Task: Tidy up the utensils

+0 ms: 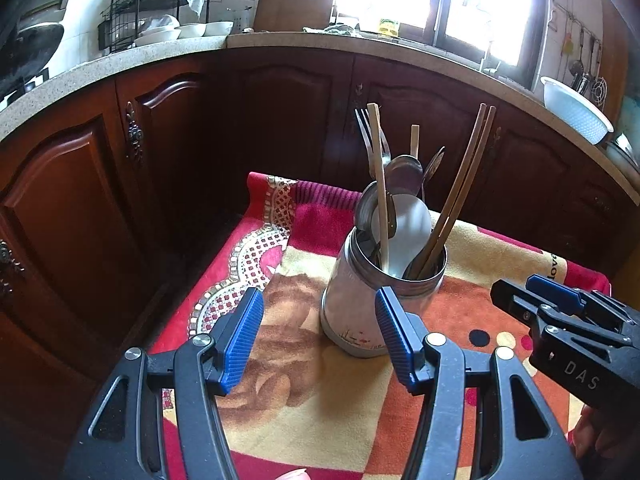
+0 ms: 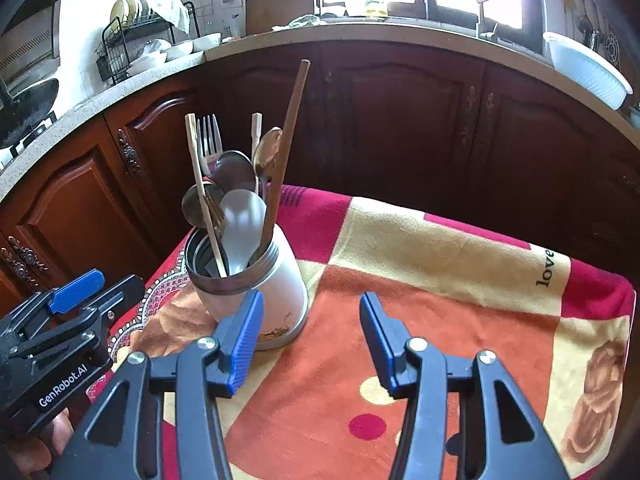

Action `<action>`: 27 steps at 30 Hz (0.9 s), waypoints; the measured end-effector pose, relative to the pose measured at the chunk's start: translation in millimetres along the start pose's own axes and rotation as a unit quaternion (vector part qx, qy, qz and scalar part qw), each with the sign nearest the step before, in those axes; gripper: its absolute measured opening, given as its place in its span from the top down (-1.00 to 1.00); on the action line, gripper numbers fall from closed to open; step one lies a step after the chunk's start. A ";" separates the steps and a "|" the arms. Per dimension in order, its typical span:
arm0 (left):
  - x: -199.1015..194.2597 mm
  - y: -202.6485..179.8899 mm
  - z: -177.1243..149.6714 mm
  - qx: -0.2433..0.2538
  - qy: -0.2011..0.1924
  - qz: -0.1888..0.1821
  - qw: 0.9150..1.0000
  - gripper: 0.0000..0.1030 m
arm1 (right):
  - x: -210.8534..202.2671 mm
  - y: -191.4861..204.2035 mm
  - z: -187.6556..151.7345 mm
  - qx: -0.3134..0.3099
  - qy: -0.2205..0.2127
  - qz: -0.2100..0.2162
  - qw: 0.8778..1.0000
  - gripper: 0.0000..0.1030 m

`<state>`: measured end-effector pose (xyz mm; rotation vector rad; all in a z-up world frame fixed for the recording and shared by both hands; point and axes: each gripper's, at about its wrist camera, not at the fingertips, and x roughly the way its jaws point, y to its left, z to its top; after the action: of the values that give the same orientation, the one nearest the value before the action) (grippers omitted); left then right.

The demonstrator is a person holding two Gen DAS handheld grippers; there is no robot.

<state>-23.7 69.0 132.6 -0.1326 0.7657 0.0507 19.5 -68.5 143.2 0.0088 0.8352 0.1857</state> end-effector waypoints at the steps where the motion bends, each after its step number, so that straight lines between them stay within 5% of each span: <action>1: 0.0 0.0 0.0 0.000 0.000 0.000 1.000 -0.62 | 0.4 -0.2 0.3 -0.001 0.001 -0.002 1.000 -0.02; 27: 1.7 -2.5 -1.6 0.004 0.008 0.006 1.000 -0.62 | 3.0 -1.0 -3.0 -0.002 0.015 -0.002 1.000 -0.03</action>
<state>-23.3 66.3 130.5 -0.1210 0.7817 0.0581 19.4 -69.2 138.8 0.0011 0.8640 0.1839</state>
